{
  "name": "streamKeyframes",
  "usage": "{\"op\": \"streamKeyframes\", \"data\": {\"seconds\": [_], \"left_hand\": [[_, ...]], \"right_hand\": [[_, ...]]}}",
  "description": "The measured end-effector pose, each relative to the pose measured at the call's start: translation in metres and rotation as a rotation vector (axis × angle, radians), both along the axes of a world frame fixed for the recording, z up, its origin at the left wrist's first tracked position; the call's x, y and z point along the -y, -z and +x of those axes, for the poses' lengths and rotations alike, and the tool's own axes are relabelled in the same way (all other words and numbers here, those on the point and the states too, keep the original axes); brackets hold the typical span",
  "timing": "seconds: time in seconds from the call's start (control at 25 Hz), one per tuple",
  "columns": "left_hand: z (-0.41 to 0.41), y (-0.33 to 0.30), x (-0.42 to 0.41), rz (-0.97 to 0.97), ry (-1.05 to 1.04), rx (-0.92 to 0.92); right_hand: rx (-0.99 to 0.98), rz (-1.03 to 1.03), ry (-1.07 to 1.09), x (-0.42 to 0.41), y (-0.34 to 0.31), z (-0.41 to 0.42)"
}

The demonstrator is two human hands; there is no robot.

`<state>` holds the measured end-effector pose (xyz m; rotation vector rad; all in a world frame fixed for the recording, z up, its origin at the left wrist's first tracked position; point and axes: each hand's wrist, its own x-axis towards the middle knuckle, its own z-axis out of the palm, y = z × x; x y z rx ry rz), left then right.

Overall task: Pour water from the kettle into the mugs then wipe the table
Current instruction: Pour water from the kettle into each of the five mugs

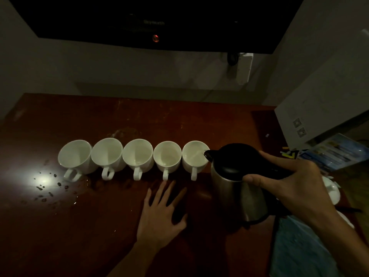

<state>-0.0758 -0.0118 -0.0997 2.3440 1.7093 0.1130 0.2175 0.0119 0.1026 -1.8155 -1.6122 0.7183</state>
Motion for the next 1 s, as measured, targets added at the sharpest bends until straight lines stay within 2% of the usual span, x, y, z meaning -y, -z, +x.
{"op": "streamKeyframes", "data": {"seconds": [1.0], "left_hand": [[0.0005, -0.0008, -0.0003, -0.003, 0.007, 0.002]], "right_hand": [[0.013, -0.047, 0.004, -0.0039, -0.0022, -0.0058]]}}
